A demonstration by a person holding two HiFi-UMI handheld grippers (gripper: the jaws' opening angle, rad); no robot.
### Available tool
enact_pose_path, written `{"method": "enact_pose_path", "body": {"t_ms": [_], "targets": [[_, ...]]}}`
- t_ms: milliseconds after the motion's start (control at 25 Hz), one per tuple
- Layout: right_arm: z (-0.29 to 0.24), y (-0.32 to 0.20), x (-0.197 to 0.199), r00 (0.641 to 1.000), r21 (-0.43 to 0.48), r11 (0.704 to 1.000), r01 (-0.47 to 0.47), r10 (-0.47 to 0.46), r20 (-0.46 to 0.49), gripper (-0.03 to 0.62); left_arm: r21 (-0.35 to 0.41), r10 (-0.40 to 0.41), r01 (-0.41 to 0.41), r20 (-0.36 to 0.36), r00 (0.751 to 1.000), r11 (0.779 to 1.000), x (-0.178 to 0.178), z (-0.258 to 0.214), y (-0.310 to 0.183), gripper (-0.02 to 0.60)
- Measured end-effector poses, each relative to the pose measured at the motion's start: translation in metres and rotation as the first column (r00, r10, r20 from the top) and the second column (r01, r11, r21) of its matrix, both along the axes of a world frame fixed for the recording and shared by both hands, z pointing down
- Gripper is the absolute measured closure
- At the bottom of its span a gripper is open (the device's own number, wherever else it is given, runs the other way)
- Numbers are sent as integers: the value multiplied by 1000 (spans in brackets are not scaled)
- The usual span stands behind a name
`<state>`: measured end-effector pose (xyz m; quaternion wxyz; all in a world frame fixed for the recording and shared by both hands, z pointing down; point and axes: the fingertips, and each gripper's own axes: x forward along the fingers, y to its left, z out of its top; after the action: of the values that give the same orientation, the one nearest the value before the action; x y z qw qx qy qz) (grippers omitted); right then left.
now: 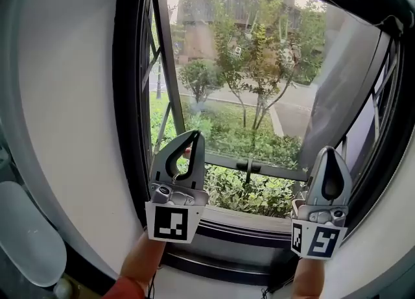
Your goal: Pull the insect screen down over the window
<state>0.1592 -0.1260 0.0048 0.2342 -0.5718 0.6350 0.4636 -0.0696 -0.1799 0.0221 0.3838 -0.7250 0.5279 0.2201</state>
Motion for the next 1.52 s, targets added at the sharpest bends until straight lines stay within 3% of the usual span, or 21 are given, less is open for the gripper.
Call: {"method": "enact_pose_path", "body": {"t_ms": [280, 560, 1080, 1320, 1520], "targets": [[-32, 0, 3, 999, 47, 999, -19, 20, -25, 585, 38, -18, 16, 43, 999, 999, 6, -31, -6, 577], [-69, 0, 4, 999, 90, 996, -19, 23, -43, 585, 72, 9, -12, 41, 999, 997, 14, -63, -8, 575], [-146, -5, 5, 991, 139, 988, -68, 83, -105, 584, 196, -41, 26, 72, 997, 980, 24, -147, -2, 575], [-176, -13, 1, 990, 141, 989, -43, 61, -124, 583, 232, -73, 49, 98, 992, 972, 32, -182, -3, 575], [-210, -21, -8, 972, 139, 986, -89, 116, -203, 583, 290, -169, 111, 184, 968, 951, 41, -222, -6, 575]]}}
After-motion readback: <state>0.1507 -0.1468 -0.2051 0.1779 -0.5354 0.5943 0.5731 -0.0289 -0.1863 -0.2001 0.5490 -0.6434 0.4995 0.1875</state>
